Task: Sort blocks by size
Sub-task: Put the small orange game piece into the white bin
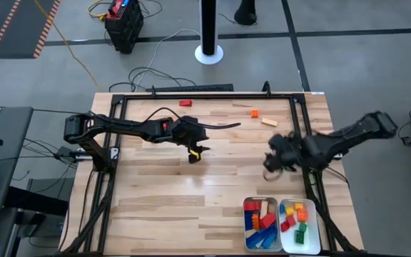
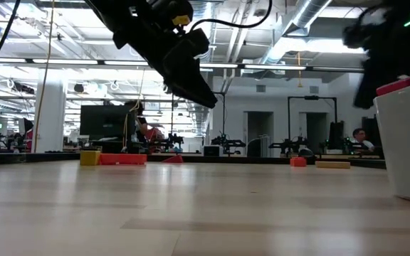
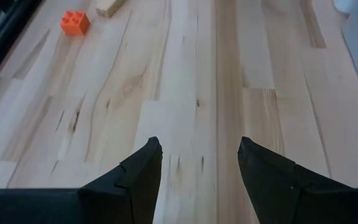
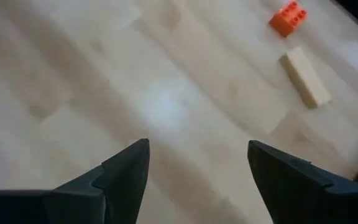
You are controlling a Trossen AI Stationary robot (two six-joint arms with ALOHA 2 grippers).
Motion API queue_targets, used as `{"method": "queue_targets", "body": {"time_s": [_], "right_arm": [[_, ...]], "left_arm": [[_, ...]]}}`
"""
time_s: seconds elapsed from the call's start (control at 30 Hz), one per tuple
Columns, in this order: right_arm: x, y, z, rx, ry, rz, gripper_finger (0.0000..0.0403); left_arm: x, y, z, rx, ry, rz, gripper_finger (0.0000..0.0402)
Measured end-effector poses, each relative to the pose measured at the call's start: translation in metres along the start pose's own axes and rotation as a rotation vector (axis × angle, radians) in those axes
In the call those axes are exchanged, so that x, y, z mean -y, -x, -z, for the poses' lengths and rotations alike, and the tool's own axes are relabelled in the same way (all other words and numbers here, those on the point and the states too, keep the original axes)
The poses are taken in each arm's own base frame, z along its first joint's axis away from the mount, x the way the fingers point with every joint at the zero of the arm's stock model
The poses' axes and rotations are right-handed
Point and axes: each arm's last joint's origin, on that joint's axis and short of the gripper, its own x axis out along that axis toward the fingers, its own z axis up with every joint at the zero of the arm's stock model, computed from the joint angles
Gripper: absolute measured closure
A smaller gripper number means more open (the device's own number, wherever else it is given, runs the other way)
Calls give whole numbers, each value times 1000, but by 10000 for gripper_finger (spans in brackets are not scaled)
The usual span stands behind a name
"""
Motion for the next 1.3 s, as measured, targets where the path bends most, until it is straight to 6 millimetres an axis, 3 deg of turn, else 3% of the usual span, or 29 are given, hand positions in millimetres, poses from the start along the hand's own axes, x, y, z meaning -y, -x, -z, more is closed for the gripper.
{"method": "queue_targets", "body": {"time_s": [0.17, 0.4, 0.57, 0.83, 1.03, 1.3], "right_arm": [[29, -36, -36, 8, -65, 22, 101], [78, -68, -78, 119, -263, 63, 101], [90, -98, -99, 38, -284, 80, 101], [105, -135, -160, -208, -294, 163, 101], [105, -178, -170, -347, -366, 157, 101], [104, -197, -174, -483, -425, 222, 101]], "left_arm": [[0, -1, -1, 60, -1, -5, 200], [1, -8, 22, 159, 2, -37, 200], [-1, -8, 24, 191, -16, -111, 200], [-1, -8, 24, 191, -38, -128, 200], [3, -9, 28, 157, -92, -117, 200], [4, -9, 32, 114, -172, -116, 200]]}}
